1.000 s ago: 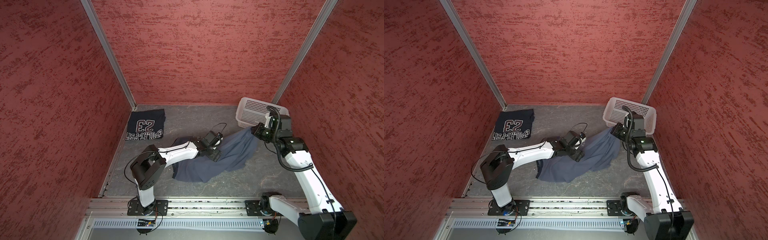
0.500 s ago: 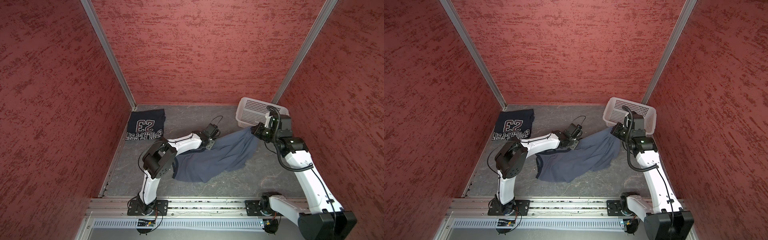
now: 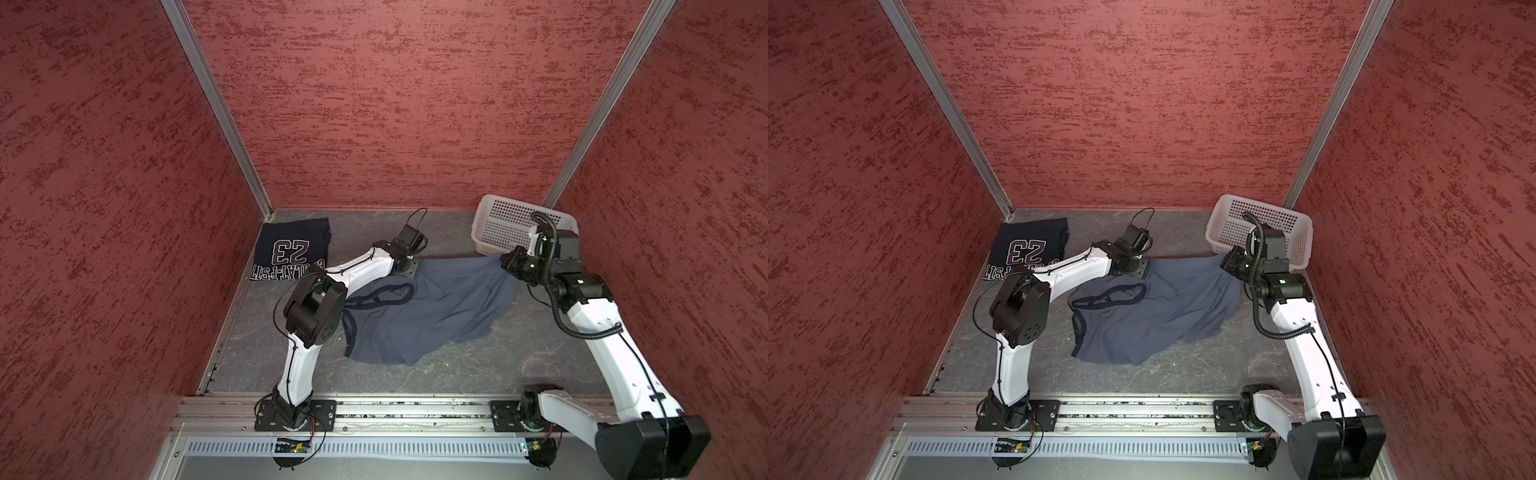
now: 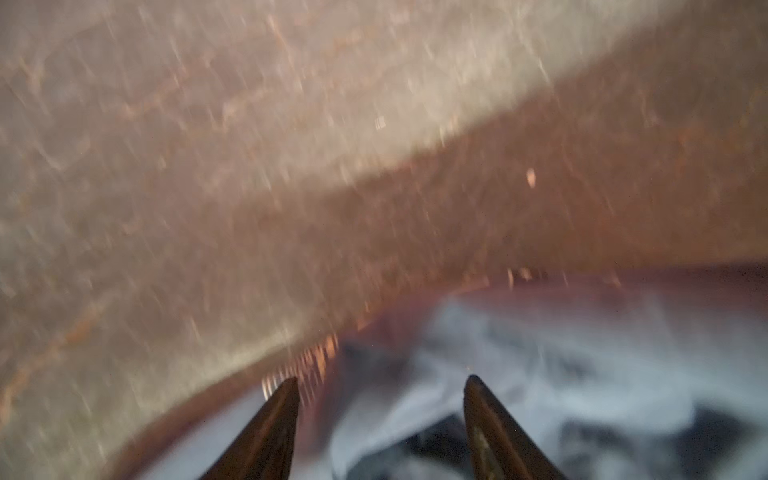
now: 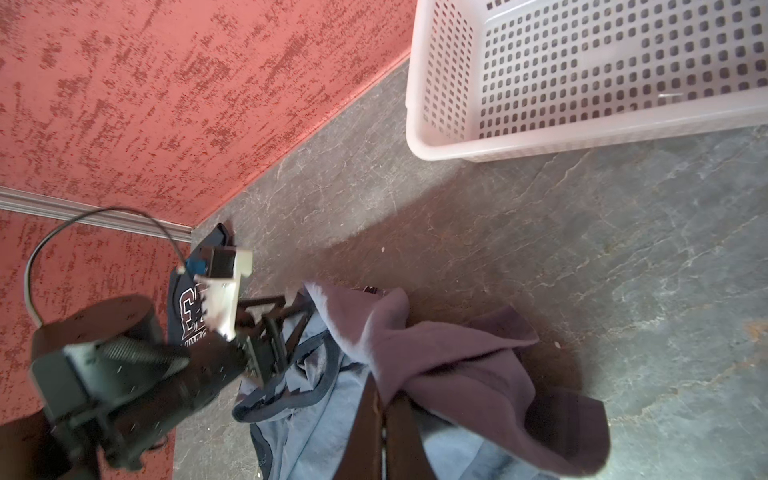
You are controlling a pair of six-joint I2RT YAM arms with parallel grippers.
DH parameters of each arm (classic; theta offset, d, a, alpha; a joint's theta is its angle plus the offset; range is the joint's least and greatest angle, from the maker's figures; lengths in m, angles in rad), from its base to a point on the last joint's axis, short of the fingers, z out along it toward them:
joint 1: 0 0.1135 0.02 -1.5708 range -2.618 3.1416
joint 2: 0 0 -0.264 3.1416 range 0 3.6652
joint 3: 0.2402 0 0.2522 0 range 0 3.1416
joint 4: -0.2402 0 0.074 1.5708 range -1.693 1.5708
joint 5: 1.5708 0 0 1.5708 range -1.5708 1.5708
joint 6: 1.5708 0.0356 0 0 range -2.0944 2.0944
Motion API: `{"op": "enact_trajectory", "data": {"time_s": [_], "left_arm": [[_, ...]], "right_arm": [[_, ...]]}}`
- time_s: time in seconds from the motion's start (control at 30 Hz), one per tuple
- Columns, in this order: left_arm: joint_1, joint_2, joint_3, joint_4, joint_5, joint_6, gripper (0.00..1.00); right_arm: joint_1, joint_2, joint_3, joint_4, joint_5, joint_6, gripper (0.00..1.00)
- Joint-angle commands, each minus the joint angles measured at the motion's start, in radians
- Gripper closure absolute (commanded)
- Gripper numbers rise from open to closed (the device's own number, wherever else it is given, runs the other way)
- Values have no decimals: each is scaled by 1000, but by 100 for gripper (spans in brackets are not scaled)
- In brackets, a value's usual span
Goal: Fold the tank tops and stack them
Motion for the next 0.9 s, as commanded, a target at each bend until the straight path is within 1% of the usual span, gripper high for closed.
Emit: {"op": "enact_trajectory", "data": {"time_s": [0.0, 0.07, 0.13, 0.2, 0.3, 0.4, 0.5, 0.73, 0.77, 0.87], "left_arm": [[-19, -141, -56, -51, 107, -107, 34], [-27, -153, -85, -70, 149, -186, 37], [-36, -143, -107, -66, 200, -238, 42], [-50, -124, -120, -44, 231, -275, 45], [-59, -68, -92, -39, 249, -316, 50], [-59, -10, -40, -70, 227, -342, 54], [-58, 27, -22, -70, 210, -358, 56], [-55, 83, 16, -79, 179, -369, 59], [-55, 87, 21, -80, 181, -369, 61], [-53, 102, 31, -79, 173, -369, 71]], "right_arm": [[-5, 6, -16, 39, 24, -13, 100], [-5, 13, -22, 51, 19, -10, 100], [-5, 19, -26, 59, 14, -8, 100], [-5, 22, -28, 64, 12, -6, 100], [-5, 26, -32, 69, 8, -6, 100], [-5, 23, -36, 68, 7, -8, 100], [-5, 15, -45, 64, 16, -11, 100], [-6, 6, -59, 57, 31, -23, 100], [-7, 7, -59, 56, 32, -25, 100], [-6, 9, -56, 52, 37, -31, 100]]}}
